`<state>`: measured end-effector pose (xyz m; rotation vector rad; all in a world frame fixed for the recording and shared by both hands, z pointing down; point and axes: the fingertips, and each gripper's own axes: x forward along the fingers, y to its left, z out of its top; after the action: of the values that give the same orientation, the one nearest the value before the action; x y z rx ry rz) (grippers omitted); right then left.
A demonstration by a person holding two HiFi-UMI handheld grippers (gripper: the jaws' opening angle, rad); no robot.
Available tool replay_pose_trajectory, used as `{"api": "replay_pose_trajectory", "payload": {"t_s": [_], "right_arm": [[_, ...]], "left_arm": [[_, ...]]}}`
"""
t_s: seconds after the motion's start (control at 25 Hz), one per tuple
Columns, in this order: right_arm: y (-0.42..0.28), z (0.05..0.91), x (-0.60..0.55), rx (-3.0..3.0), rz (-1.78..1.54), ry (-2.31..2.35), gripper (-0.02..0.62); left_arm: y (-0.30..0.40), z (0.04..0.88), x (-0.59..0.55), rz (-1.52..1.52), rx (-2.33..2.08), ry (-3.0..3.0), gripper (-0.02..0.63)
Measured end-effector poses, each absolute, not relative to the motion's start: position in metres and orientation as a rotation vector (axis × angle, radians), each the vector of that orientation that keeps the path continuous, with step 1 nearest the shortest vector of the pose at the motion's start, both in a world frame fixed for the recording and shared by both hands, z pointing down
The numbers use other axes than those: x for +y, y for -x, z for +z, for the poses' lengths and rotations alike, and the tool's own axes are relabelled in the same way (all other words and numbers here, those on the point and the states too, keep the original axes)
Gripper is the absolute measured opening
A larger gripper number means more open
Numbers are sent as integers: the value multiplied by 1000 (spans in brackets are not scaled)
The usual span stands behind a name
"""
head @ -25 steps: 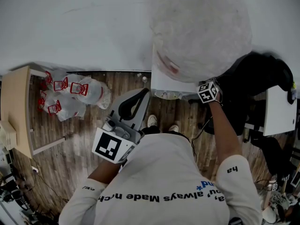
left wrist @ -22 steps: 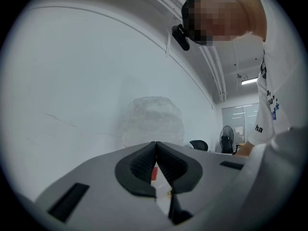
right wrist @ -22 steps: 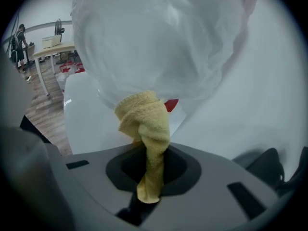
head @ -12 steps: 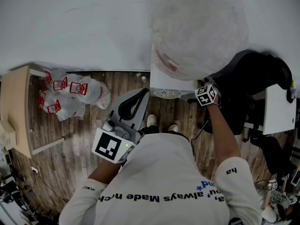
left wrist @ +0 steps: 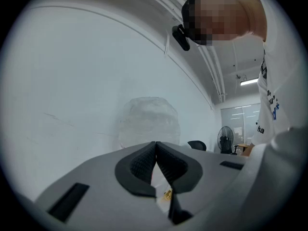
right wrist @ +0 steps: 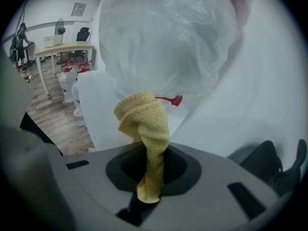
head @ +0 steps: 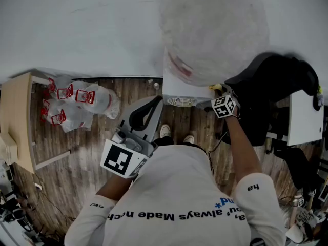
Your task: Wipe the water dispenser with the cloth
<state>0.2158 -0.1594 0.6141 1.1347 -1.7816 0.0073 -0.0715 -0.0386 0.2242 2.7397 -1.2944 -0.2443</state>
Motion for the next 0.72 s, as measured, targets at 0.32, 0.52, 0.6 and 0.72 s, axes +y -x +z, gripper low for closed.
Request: {"api": "replay_pose_trajectory", "payload": {"t_s": [0.32,0.52,0.6,0.72], "right_arm": [[-213,613,-145,-1780,-9,-1141,48],[-213,612,-135,-1780,-11,-1153,48],[-211,613,-132,-1781,-12,-1153,48],[-209,614,-127,-1782,-11,-1156,48]], "left_arm": [[72,224,-39,-246,-1293,-2739,20],[71,223,-39,-248,-1290,-2739,20],[72,223,-39,-254,-1290,-2739,20],[73,224,-41,-255,-1288,-2739,20]]}}
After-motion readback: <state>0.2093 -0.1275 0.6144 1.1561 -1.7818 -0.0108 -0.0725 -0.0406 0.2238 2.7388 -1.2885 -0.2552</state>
